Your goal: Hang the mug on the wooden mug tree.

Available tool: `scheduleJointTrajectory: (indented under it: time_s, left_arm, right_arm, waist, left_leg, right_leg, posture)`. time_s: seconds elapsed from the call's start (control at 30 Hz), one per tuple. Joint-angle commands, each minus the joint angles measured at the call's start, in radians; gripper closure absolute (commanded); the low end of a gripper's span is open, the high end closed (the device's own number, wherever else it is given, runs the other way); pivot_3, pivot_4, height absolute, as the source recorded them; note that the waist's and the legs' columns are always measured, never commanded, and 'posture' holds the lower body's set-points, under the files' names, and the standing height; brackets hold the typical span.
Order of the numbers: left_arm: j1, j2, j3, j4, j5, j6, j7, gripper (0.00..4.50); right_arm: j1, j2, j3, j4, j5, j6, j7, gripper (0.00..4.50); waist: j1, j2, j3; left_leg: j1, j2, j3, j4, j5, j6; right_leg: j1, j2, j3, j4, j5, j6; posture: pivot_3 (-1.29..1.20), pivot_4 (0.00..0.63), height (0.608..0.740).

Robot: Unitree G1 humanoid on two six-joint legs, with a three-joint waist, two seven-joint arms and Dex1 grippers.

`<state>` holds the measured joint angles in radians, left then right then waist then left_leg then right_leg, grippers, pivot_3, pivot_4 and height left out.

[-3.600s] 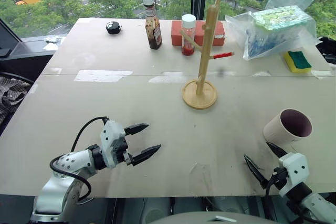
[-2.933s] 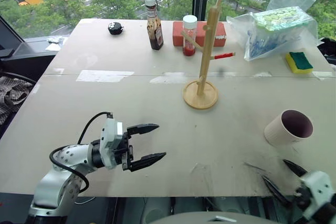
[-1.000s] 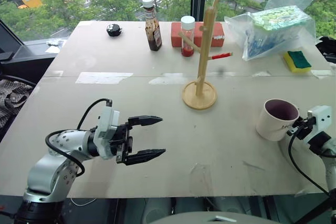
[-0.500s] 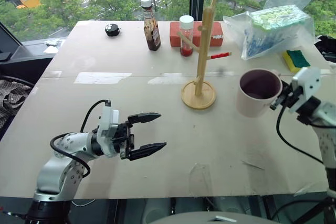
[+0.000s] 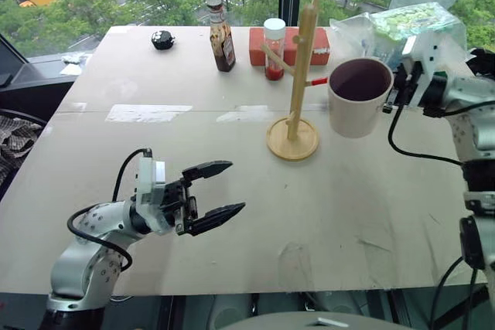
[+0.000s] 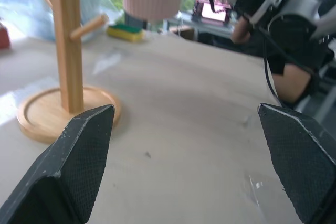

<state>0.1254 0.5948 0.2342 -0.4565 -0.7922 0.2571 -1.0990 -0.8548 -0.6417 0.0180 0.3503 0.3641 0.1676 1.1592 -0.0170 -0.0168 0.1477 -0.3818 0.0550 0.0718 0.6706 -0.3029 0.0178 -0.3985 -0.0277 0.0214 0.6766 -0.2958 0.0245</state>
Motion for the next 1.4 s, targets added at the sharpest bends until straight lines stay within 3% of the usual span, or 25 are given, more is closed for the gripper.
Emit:
scheduleJointTrajectory:
  time_s: [0.03, 0.33, 0.6, 0.73, 0.87, 0.9, 1.17, 1.4]
  left_arm:
    - [0.040, -0.019, 0.068, -0.088, -0.068, 0.000, 0.067, 0.00]
    - [0.118, -0.072, 0.136, -0.141, -0.107, -0.037, 0.144, 0.00]
    - [0.122, -0.129, 0.116, -0.110, -0.006, -0.141, 0.160, 0.00]
    - [0.116, -0.143, 0.109, -0.109, 0.007, -0.162, 0.170, 0.00]
    - [0.119, -0.160, 0.114, -0.094, 0.021, -0.178, 0.188, 0.00]
    - [0.121, -0.165, 0.111, -0.088, 0.016, -0.182, 0.182, 0.00]
    - [0.153, -0.111, 0.100, 0.025, -0.004, -0.115, 0.114, 0.00]
    - [0.172, -0.055, 0.113, 0.118, 0.089, -0.091, 0.161, 0.00]
  right_arm:
    - [-0.069, 0.014, 0.012, 0.058, -0.020, -0.044, 0.062, 4.48]
    - [-0.190, 0.058, 0.050, 0.219, -0.072, -0.100, 0.167, 4.48]
    - [-0.266, 0.111, 0.135, 0.312, -0.175, -0.048, 0.176, 4.48]
    - [-0.250, 0.119, 0.131, 0.333, -0.195, -0.090, 0.173, 3.26]
    - [-0.208, 0.087, 0.060, 0.259, -0.153, -0.071, 0.133, 1.34]
    - [-0.185, 0.073, 0.044, 0.220, -0.137, -0.051, 0.133, 0.82]
    - [0.173, -0.097, -0.175, -0.283, 0.016, 0.205, -0.004, 0.82]
    - [0.671, -0.136, -0.438, -0.560, 0.084, 0.314, -0.131, 0.82]
  waist:
    - [0.001, 0.000, 0.000]
    - [0.001, 0.000, 0.000]
    - [-0.003, 0.000, 0.000]
    - [0.001, 0.000, 0.000]
    - [0.003, 0.000, 0.000]
    - [0.003, 0.000, 0.000]
    - [0.005, 0.000, 0.000]
    - [0.005, 0.000, 0.000]
  left_leg:
    - [0.000, 0.000, 0.000, 0.000, 0.000, 0.000]
    - [-0.001, -0.001, 0.000, 0.000, 0.000, 0.000]
    - [-0.001, -0.001, 0.000, 0.000, 0.000, 0.000]
    - [-0.001, -0.001, 0.000, 0.000, 0.000, 0.000]
    - [-0.001, -0.001, 0.000, 0.000, 0.000, 0.000]
    - [-0.001, -0.001, 0.000, 0.000, 0.000, 0.000]
    - [-0.003, -0.001, -0.001, 0.000, 0.000, 0.000]
    - [0.000, -0.001, -0.002, 0.000, 0.000, 0.001]
  right_leg:
    - [0.000, 0.000, 0.000, 0.000, 0.000, 0.000]
    - [-0.001, -0.002, -0.002, 0.001, 0.000, 0.000]
    - [-0.001, -0.002, -0.002, 0.001, 0.000, 0.000]
    - [-0.001, -0.002, -0.003, 0.000, 0.000, 0.000]
    - [-0.001, -0.003, -0.003, 0.000, 0.000, 0.000]
    - [-0.001, -0.003, -0.003, 0.000, 0.000, 0.000]
    - [-0.001, -0.003, -0.005, -0.001, 0.000, 0.000]
    - [0.003, -0.003, -0.005, -0.001, 0.000, 0.000]
  posture:
    - [0.00, 0.150, 0.740]
    - [0.00, 0.150, 0.740]
    - [0.00, 0.150, 0.740]
    - [0.00, 0.150, 0.740]
    - [0.00, 0.150, 0.740]
    - [0.00, 0.150, 0.740]
    - [0.00, 0.150, 0.740]
    - [0.00, 0.150, 0.740]
